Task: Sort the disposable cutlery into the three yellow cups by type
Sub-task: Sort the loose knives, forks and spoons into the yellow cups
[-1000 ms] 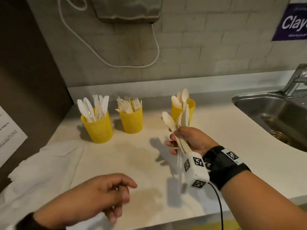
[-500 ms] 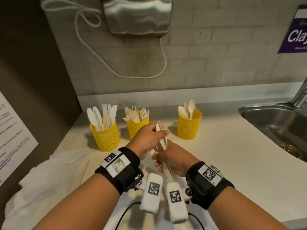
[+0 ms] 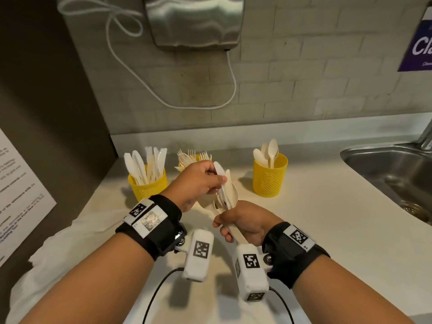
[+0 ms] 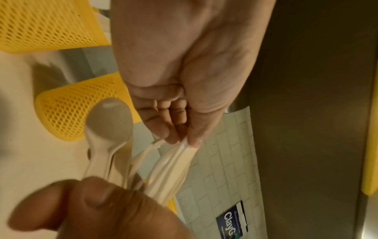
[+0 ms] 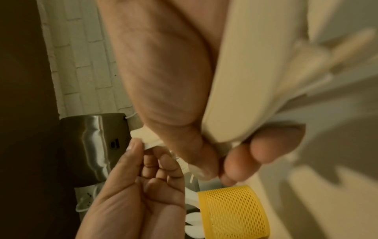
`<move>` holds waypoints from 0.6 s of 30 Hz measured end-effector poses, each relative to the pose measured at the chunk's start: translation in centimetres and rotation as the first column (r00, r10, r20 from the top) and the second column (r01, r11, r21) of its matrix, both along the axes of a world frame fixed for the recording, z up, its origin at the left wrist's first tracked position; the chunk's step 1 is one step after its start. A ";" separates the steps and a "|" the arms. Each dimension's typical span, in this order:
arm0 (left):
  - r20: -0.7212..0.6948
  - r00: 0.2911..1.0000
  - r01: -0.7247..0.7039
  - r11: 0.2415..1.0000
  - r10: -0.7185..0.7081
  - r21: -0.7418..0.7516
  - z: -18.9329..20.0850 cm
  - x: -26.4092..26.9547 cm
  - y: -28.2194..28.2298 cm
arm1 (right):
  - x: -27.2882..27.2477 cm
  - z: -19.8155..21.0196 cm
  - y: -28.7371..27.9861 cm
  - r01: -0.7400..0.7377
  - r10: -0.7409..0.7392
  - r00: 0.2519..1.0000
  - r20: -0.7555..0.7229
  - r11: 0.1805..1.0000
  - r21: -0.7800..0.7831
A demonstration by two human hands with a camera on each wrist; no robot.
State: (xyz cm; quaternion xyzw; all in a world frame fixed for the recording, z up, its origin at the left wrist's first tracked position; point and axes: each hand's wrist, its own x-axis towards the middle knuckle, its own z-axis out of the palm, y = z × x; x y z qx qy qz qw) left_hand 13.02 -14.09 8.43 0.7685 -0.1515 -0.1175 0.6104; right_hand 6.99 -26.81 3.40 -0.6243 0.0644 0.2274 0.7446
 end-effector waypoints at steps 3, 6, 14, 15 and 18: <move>-0.027 0.992 -0.128 0.989 0.126 -0.072 0.8 1.0 0.3 | 0.3 0.1 0.3 -0.016 0.016 1.000 0.012 1.000 -0.011; -0.009 0.960 -0.278 0.943 0.282 -0.182 3.0 2.4 1.9 | 0.4 0.0 0.1 -0.015 0.015 1.000 0.010 1.000 -0.028; 0.559 0.559 -0.654 0.740 0.613 -0.158 9.9 4.2 11.4 | 0.9 -0.3 -2.5 0.201 -0.202 0.979 0.015 0.979 0.046; 0.601 0.537 -0.688 0.719 0.592 -0.093 9.4 4.2 11.9 | 1.2 -0.2 -2.8 0.237 -0.238 0.971 0.002 0.967 0.090; 0.667 0.563 -0.727 0.676 0.487 0.120 6.4 4.6 12.0 | 1.6 0.2 -3.5 0.281 -0.276 0.960 -0.054 0.938 0.200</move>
